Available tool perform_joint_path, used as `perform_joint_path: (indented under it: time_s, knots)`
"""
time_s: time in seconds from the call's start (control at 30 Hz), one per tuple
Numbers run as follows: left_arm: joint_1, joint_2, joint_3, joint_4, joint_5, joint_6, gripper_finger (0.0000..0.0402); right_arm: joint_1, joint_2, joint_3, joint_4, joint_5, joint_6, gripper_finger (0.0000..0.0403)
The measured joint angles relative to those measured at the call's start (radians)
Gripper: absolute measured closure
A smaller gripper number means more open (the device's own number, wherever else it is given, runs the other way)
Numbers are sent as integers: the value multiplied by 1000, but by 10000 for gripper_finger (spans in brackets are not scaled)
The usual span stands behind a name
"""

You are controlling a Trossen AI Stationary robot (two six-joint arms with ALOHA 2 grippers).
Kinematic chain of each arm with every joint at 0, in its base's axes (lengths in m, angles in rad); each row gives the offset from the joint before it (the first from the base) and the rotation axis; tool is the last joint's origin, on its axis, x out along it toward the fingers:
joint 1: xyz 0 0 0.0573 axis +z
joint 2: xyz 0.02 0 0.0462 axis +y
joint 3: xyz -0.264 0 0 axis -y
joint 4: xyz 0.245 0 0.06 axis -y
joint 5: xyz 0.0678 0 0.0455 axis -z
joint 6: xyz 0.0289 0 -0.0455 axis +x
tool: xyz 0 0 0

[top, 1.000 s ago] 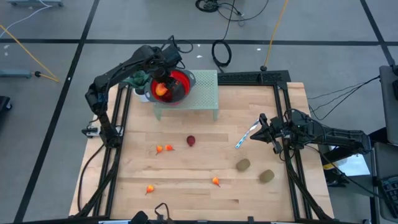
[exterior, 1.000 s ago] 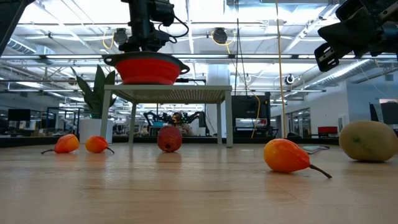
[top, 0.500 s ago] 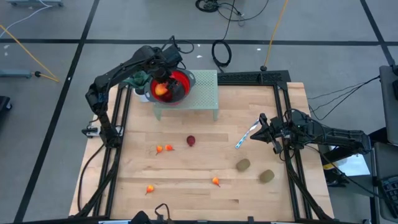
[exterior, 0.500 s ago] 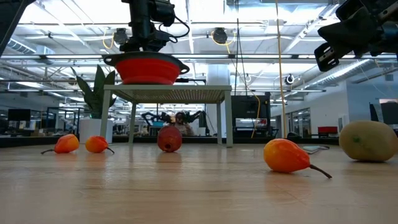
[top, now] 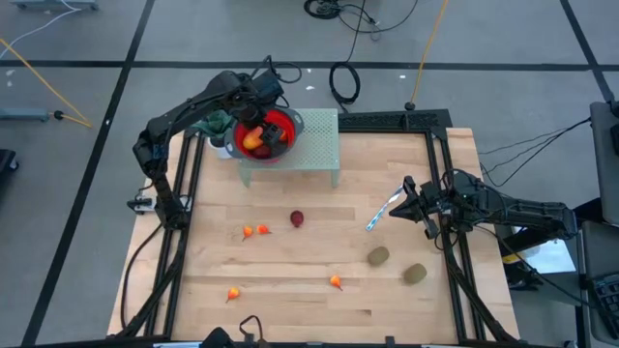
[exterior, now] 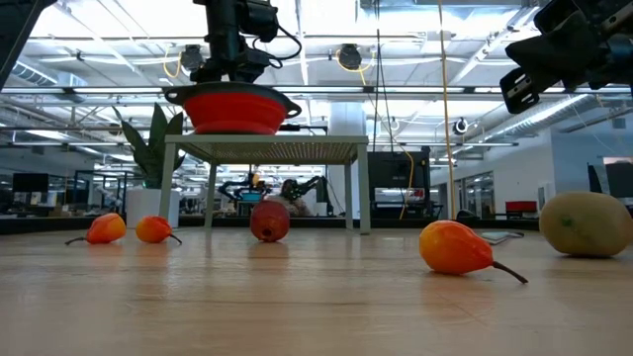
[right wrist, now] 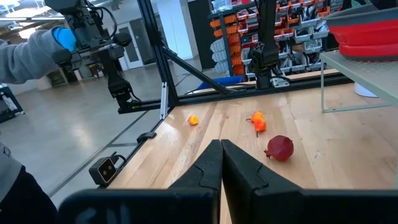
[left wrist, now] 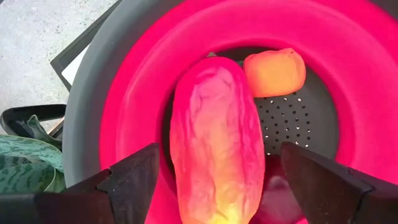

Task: Pick & Place Fruit
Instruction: Put the kiwi into the red strainer bowl on the shelf

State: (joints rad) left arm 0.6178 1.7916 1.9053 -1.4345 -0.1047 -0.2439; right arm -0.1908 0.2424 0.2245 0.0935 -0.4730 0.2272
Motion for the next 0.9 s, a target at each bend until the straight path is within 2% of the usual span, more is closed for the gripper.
perform_joint_path:
  time_s: [0.33,0.6,0.9]
  knots:
    - [1,-31,0,-4,36,0,89,0,0,0,0,0,0,403]
    - [-12,-161,0,-5,62,-56,114,0,0,0,0,0,0,403]
    - [-112,-295,0,-5,48,-161,163,0,0,-1,0,0,-2,403]
